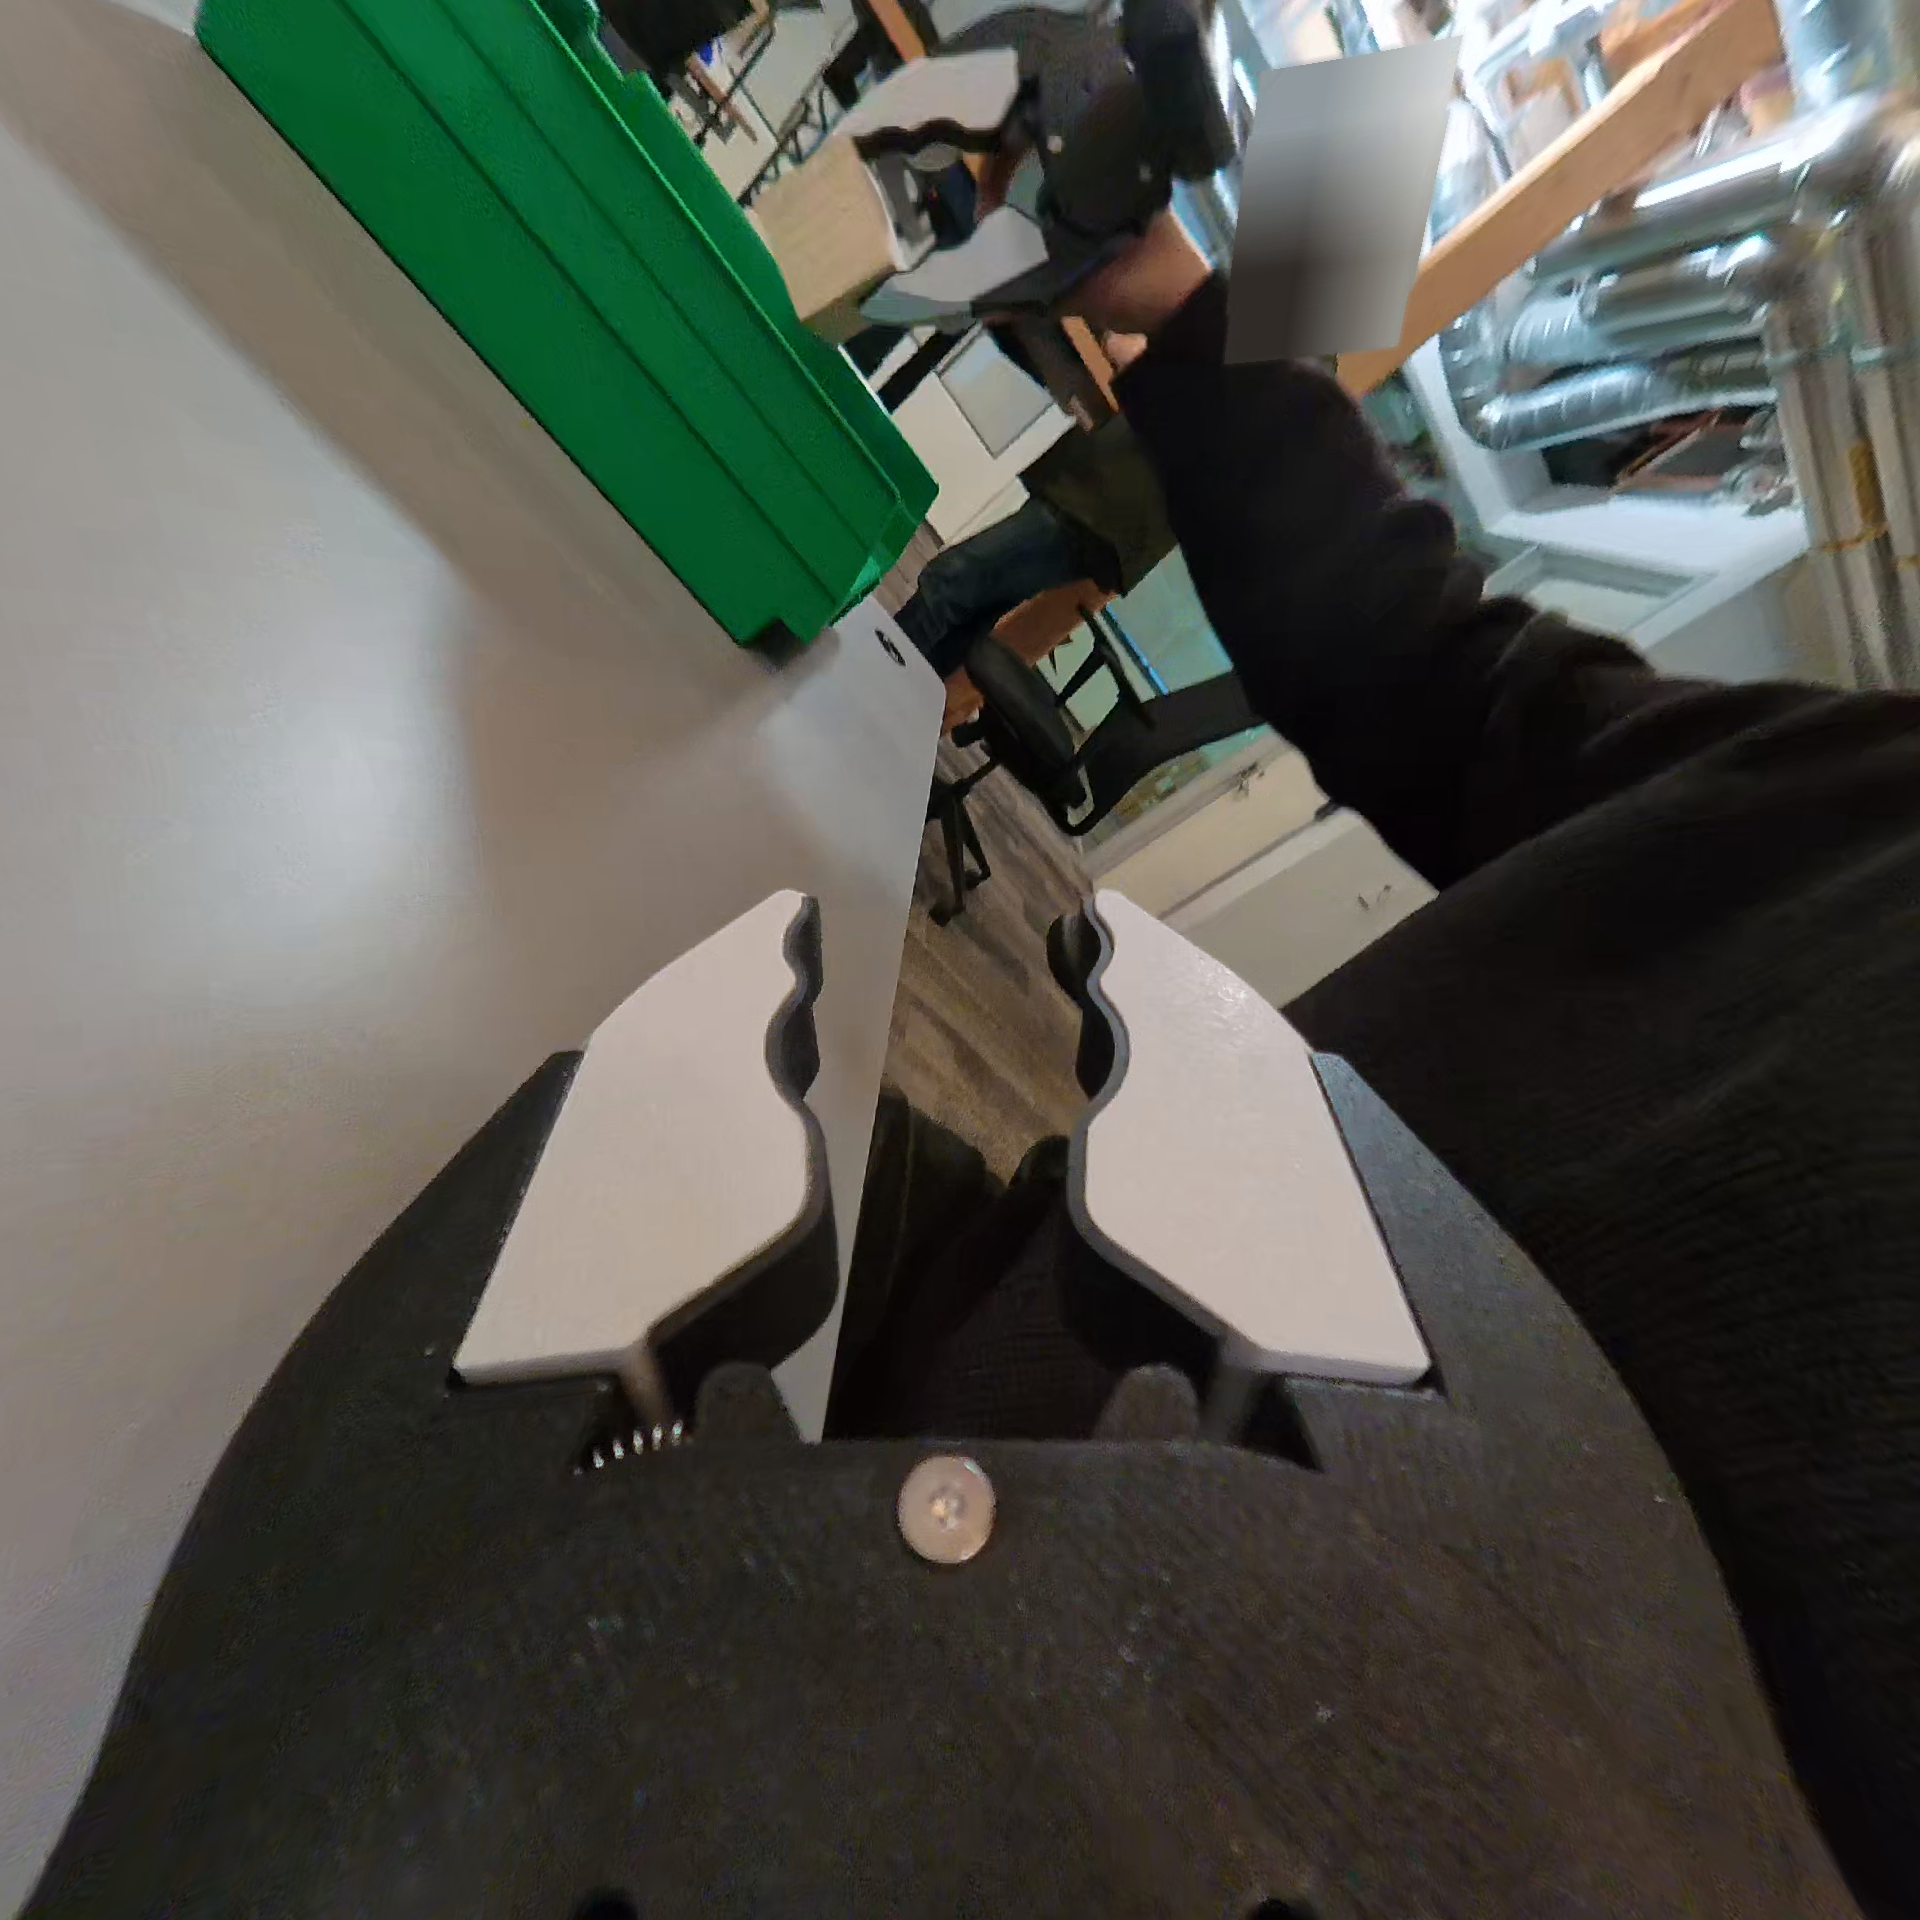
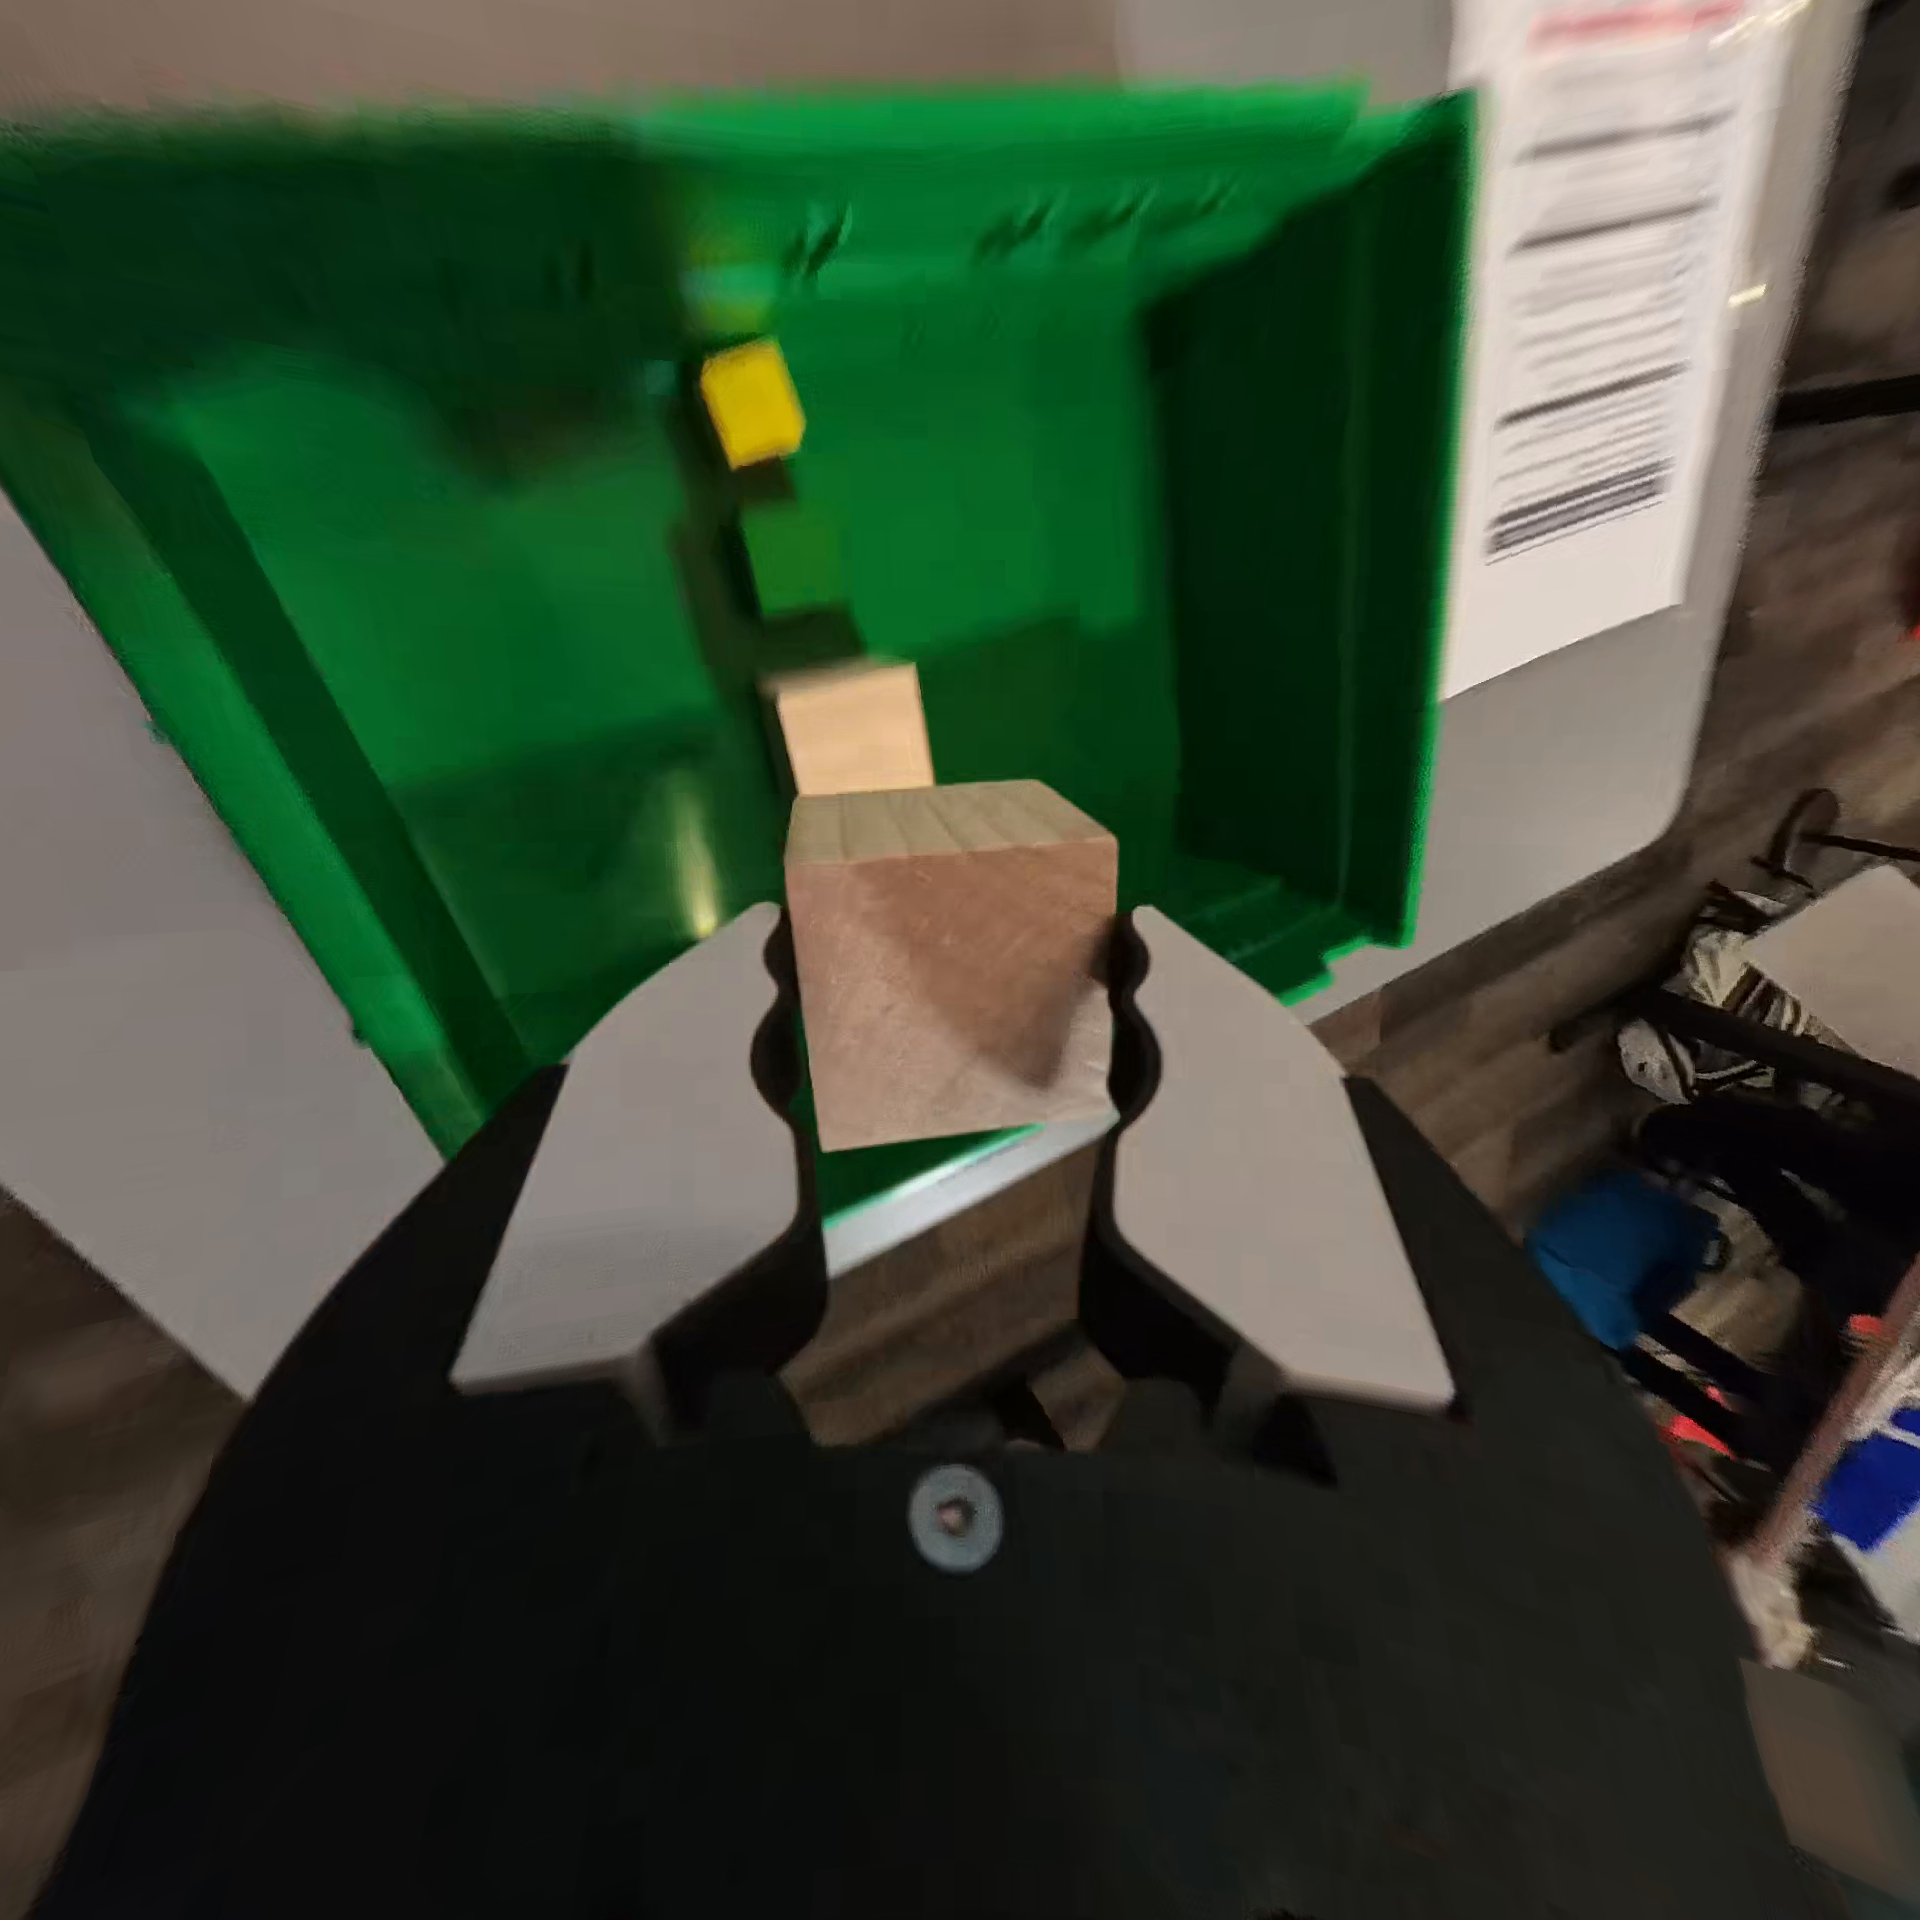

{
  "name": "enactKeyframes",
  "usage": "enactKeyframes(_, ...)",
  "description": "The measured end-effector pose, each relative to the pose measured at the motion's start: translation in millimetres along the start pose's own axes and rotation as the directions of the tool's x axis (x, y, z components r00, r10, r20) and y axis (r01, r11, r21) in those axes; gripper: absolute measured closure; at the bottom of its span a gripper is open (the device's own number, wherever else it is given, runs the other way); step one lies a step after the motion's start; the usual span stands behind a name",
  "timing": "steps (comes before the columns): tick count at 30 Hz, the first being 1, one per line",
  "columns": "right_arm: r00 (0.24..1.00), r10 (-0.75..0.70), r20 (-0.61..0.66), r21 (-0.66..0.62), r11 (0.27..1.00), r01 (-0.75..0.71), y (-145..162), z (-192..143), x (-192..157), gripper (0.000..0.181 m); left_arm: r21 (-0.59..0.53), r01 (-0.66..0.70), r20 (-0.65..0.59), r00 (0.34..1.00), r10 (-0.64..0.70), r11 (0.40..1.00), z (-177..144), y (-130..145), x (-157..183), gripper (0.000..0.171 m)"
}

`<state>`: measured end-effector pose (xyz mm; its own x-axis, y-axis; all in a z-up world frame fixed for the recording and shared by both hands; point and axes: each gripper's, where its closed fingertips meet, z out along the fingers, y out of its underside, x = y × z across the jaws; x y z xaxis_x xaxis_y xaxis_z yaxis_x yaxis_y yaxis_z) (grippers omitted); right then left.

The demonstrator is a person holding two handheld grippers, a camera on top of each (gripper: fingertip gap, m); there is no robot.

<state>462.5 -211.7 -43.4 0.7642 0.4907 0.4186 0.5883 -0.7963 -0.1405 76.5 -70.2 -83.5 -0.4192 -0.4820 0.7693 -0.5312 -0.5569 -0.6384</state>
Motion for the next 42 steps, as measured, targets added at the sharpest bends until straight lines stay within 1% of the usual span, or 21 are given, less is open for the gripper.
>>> enactKeyframes(2, 0.994, -0.091, 0.059, -0.084, 0.992, 0.095, 14.3, 16.0, -5.5, 0.122, -0.025, -0.015, 0.006, 1.0, 0.015, 1.0, 3.0, 4.0, -1.8, 0.124)
enactKeyframes(4, 0.983, -0.152, 0.099, -0.11, 0.981, 0.162, 18.9, 29.7, -7.6, 0.122, -0.037, -0.016, 0.01, 1.0, 0.017, 0.999, 4.9, 6.4, -3.1, 0.124)
enactKeyframes(7, 0.977, -0.155, 0.143, -0.139, 0.975, 0.175, 25.6, 47.2, -5.7, 0.122, -0.05, -0.013, 0.009, 1.0, 0.014, 0.999, 6.7, 8.9, -4.7, 0.124)
enactKeyframes(10, 0.971, -0.166, 0.17, -0.191, 0.961, 0.198, 39.7, 60.5, -3.1, 0.122, -0.068, -0.01, 0.008, 1.0, 0.011, 0.998, 8.2, 11.5, -6.9, 0.125)
enactKeyframes(14, 0.963, -0.153, 0.223, -0.179, 0.964, 0.195, 46.2, 72.5, -11.0, 0.122, -0.082, 0.005, 0.006, 1.0, -0.005, 0.997, 10.8, 15.0, -10.6, 0.125)
enactKeyframes(18, 0.954, -0.152, 0.257, -0.155, 0.968, 0.196, 48.3, 80.1, -17.2, 0.122, -0.095, 0.025, -0.011, 1.0, -0.026, 0.995, 13.2, 17.6, -10.9, 0.126)
enactKeyframes(21, 0.952, -0.172, 0.253, -0.168, 0.961, 0.218, 54.4, 85.7, -16.5, 0.122, -0.103, 0.039, -0.02, 0.999, -0.041, 0.994, 14.3, 19.3, -10.8, 0.127)
enactKeyframes(27, 0.953, -0.166, 0.253, -0.164, 0.963, 0.212, 52.7, 89.5, -14.0, 0.124, -0.097, 0.053, -0.012, 0.998, -0.055, 0.994, 14.7, 18.8, -15.1, 0.127)
enactKeyframes(30, 0.951, -0.189, 0.245, -0.2, 0.95, 0.24, 54.2, 91.2, -11.1, 0.125, -0.089, 0.065, -0.009, 0.998, -0.066, 0.994, 14.3, 18.0, -16.7, 0.128)
enactKeyframes(34, 0.934, -0.27, 0.235, -0.301, 0.893, 0.334, 60.2, 94.3, -7.9, 0.126, -0.089, 0.084, -0.01, 0.996, -0.085, 0.992, 14.0, 18.6, -18.2, 0.128)
enactKeyframes(36, 0.922, -0.303, 0.243, -0.323, 0.87, 0.371, 59.8, 95.4, -8.9, 0.126, -0.087, 0.086, -0.009, 0.996, -0.087, 0.993, 13.8, 18.3, -18.2, 0.128)
enactKeyframes(42, 0.925, -0.273, 0.265, -0.375, 0.855, 0.359, 60.6, 94.8, -9.7, 0.126, -0.091, 0.08, -0.017, 0.996, -0.082, 0.993, 13.5, 18.1, -15.9, 0.128)
